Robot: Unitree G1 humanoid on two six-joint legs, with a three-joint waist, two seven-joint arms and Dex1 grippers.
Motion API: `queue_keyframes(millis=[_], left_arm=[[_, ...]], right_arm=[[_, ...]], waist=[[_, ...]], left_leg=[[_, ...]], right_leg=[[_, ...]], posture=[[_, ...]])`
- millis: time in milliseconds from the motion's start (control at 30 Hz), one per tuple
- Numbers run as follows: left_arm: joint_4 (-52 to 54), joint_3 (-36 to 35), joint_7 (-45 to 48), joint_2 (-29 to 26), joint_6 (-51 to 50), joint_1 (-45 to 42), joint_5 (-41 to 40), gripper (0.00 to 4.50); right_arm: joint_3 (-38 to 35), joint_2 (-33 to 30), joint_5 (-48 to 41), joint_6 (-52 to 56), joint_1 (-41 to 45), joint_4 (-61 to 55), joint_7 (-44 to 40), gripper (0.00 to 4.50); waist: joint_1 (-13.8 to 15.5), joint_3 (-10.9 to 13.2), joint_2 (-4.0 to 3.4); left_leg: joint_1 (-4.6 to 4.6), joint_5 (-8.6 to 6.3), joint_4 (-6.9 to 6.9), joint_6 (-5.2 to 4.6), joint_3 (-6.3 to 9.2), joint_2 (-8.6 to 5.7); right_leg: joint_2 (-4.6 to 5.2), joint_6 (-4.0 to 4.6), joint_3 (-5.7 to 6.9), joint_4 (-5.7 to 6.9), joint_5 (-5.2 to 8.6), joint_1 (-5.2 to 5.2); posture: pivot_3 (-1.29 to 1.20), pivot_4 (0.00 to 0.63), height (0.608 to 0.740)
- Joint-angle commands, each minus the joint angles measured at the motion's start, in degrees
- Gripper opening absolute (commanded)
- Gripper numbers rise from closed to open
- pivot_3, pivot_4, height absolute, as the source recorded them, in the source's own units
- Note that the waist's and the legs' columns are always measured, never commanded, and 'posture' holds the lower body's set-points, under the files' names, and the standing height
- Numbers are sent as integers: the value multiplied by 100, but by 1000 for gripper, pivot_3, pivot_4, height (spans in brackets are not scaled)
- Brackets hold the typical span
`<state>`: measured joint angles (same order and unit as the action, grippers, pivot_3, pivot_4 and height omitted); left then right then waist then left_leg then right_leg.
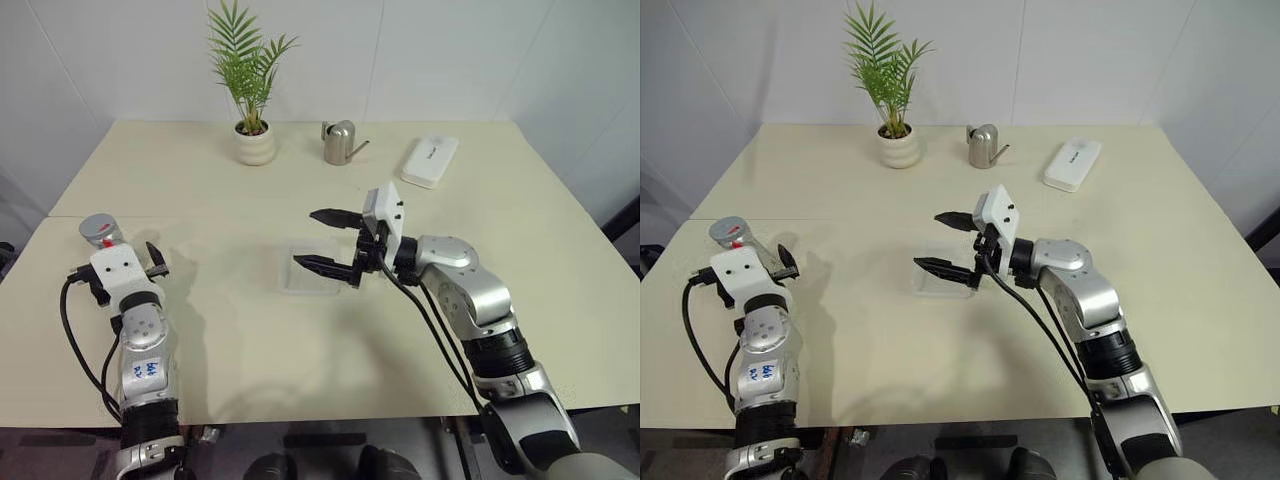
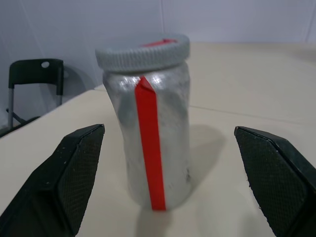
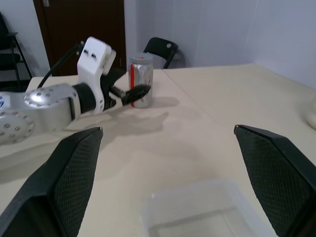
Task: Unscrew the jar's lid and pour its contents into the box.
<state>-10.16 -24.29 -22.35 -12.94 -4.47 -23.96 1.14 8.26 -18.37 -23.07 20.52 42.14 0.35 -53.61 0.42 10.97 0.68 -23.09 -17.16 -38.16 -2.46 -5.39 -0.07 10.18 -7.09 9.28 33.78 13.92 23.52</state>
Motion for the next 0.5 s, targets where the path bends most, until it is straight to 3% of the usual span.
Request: queue_keyframes(millis=[33, 500], left_arm=[[-265, -62, -42, -172, 248, -224, -34, 4491], [-1903, -141, -101, -785, 822, -1071, -220, 4491]], right_arm=[[-170, -32, -67, 44, -44, -310, 140, 4500], [-255, -122, -130, 207, -401, -758, 373, 4500]], waist=[[-15, -1, 1], [-58, -4, 7]], left_leg=[[0, 0, -1, 0, 0, 0], [1, 4, -1, 1, -3, 1]], right_leg=[[0, 0, 0, 0, 0, 0], [-1, -2, -2, 1, -1, 1]], posture=[[0, 150, 740], [0, 150, 740]])
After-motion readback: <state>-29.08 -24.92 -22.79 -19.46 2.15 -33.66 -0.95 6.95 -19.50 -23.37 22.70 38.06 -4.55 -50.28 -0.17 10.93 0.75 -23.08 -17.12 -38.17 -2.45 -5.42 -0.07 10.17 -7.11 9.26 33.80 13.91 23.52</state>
